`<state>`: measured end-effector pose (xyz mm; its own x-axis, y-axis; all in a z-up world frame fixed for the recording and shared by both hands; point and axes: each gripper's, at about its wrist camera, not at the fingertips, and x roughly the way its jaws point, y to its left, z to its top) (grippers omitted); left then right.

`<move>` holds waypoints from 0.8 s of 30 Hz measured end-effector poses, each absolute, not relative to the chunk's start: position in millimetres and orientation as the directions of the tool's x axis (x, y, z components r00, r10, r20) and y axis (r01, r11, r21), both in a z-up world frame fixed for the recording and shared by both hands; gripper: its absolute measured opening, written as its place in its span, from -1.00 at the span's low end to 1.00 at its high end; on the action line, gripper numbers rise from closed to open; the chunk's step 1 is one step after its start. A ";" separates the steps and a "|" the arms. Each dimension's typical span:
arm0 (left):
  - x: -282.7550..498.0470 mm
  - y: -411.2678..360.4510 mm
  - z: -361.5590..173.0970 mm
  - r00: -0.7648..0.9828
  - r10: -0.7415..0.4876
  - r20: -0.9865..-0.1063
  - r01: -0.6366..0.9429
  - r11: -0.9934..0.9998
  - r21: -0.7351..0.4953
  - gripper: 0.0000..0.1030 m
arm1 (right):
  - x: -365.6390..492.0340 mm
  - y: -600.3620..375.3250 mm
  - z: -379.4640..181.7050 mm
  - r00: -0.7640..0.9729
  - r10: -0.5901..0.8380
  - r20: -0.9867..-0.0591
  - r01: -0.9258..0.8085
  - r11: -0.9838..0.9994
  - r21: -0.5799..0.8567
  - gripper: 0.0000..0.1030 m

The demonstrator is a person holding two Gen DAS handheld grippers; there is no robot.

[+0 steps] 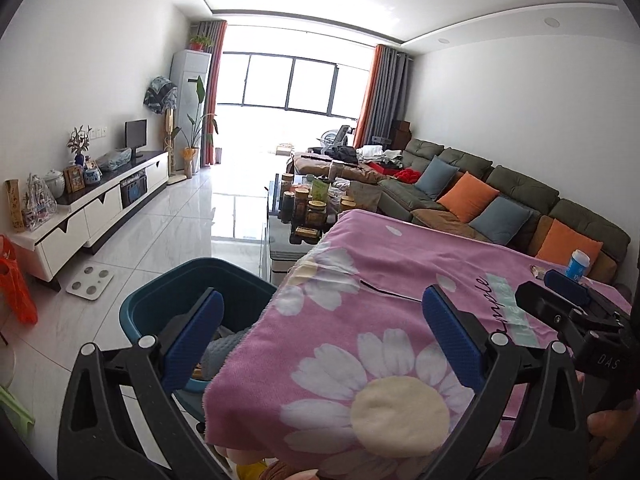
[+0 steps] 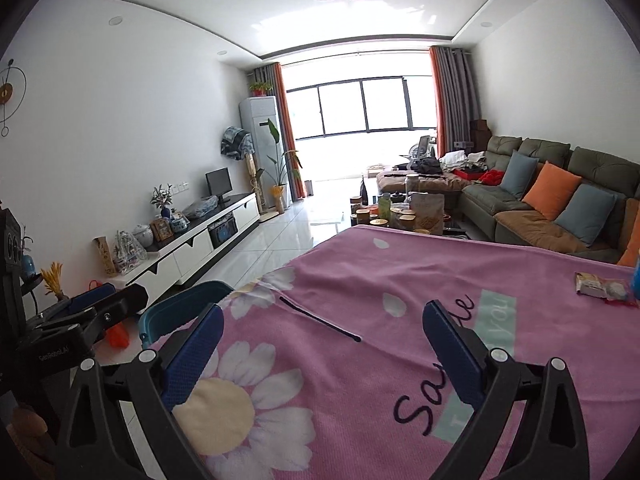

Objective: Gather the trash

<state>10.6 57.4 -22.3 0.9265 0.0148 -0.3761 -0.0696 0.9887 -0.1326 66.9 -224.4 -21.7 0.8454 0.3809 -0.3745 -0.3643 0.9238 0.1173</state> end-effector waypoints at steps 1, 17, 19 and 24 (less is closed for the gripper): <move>7.9 48.5 -20.2 0.933 0.023 -0.359 -0.069 0.991 -0.117 0.90 | 60.6 -230.6 -21.7 0.862 0.355 -0.361 -0.341 0.934 0.103 0.87; -4.9 -11.9 -5.6 0.963 0.000 -0.268 -0.015 0.998 -0.053 0.90 | 7.9 -288.1 -16.4 0.954 0.180 -0.240 -0.167 0.983 0.073 0.87; -7.2 -15.4 -5.4 0.966 0.000 -0.260 -0.012 0.999 -0.044 0.90 | 3.9 -292.4 -16.5 0.959 0.168 -0.228 -0.155 0.985 0.074 0.87; -13.9 -23.7 -4.8 0.968 -0.008 -0.251 0.001 1.000 -0.028 0.90 | -1.0 -299.7 -17.3 0.963 0.147 -0.228 -0.134 0.988 0.073 0.87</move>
<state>-13.9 -23.7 -4.8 0.9679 -0.0078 -0.2511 0.0008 0.9996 -0.0277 -1.0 -299.7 -17.3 0.9626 0.1471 -0.2276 -0.1338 0.9883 0.0731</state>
